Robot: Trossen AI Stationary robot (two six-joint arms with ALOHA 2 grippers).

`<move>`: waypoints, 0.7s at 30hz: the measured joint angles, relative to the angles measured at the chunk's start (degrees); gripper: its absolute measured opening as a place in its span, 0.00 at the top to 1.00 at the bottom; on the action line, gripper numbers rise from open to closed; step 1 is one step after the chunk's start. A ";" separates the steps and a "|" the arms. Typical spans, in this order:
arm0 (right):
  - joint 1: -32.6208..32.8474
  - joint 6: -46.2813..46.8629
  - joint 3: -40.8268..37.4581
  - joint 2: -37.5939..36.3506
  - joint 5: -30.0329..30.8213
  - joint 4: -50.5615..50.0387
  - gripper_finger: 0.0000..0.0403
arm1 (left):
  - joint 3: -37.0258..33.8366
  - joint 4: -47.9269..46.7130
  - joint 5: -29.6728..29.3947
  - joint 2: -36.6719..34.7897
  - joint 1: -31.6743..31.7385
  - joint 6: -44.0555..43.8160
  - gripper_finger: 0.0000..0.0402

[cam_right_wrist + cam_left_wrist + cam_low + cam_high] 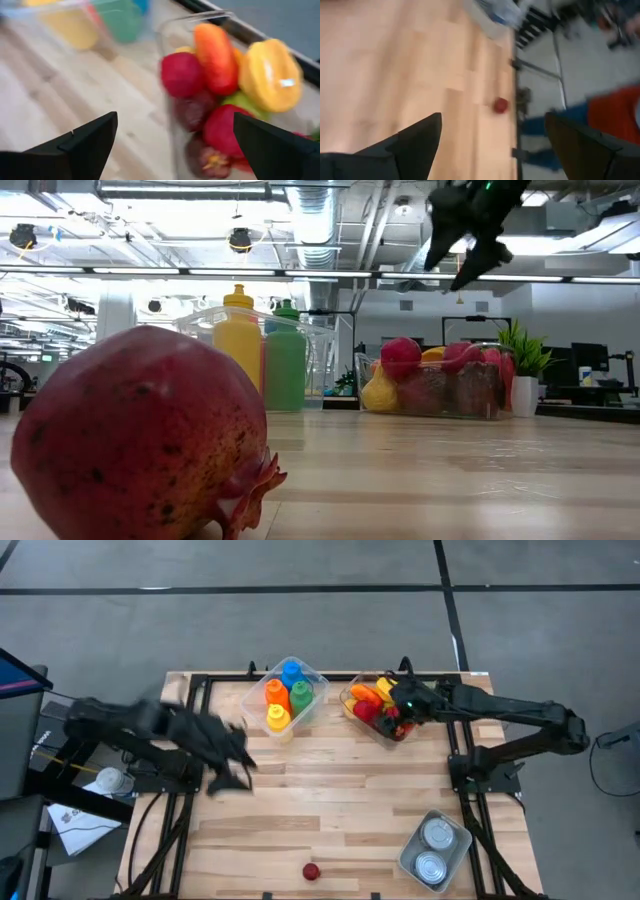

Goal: Pick & Place Food Item
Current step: Put the red pomegranate into the right transparent bin

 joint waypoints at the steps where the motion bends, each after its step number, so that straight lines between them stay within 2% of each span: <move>1: 1.16 0.92 0.00 -0.78 0.00 -0.02 0.04 | -1.48 3.44 -0.24 1.43 -2.74 0.14 0.15; 5: 5.74 4.34 0.00 -3.09 0.18 0.23 0.05 | -8.43 18.00 -3.10 6.07 -12.84 0.24 0.15; 10: 11.30 9.06 0.00 -3.60 0.20 2.04 0.05 | -17.84 35.16 -8.38 10.12 -20.21 0.18 0.15; 13: 14.38 12.97 0.00 -3.32 0.20 2.25 0.05 | -23.35 46.23 -12.62 13.09 -23.21 0.95 0.15; 17: 18.34 16.86 -0.04 -2.12 0.39 3.69 0.05 | -28.99 61.20 -18.98 19.63 -25.52 6.48 0.15; 21: 22.03 17.49 0.09 -1.22 0.39 6.54 0.05 | -30.96 76.02 -20.70 29.16 -25.85 11.70 0.15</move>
